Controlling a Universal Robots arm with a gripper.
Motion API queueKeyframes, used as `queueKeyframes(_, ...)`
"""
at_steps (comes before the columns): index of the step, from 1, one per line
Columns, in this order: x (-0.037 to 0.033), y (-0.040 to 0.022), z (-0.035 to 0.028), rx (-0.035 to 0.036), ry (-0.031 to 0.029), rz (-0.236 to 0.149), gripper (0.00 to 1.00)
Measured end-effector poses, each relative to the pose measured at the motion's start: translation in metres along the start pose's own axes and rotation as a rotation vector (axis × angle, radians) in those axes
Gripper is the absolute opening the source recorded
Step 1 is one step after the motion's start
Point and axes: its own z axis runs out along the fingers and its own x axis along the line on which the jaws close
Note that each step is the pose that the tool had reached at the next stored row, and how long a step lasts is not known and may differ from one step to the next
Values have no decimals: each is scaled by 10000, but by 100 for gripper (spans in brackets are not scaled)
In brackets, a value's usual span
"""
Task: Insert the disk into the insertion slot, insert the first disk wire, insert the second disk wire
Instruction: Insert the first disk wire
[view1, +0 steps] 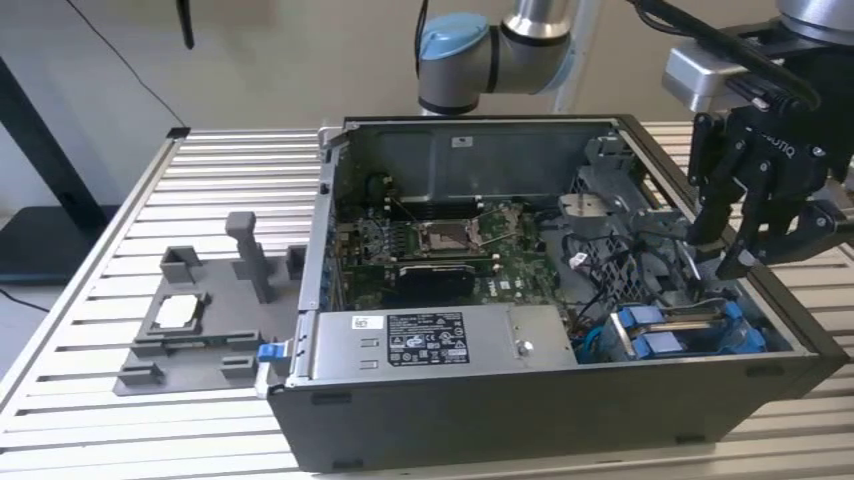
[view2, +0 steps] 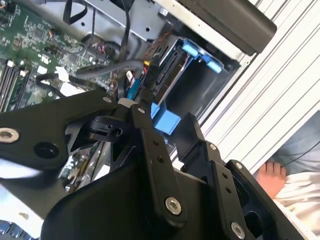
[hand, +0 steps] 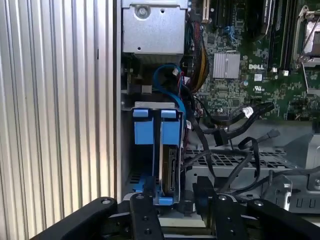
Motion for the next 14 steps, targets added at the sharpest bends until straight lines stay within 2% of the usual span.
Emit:
queueKeyframes(2, -20, 1, 13, 111, -8, -91, 47)
queueKeyframes(3, -28, 1, 23, 139, -12, -141, 47)
queueKeyframes(9, -51, -12, 79, 156, -44, -491, 47)
queueKeyframes(14, -52, -76, 95, 157, -64, -648, 47)
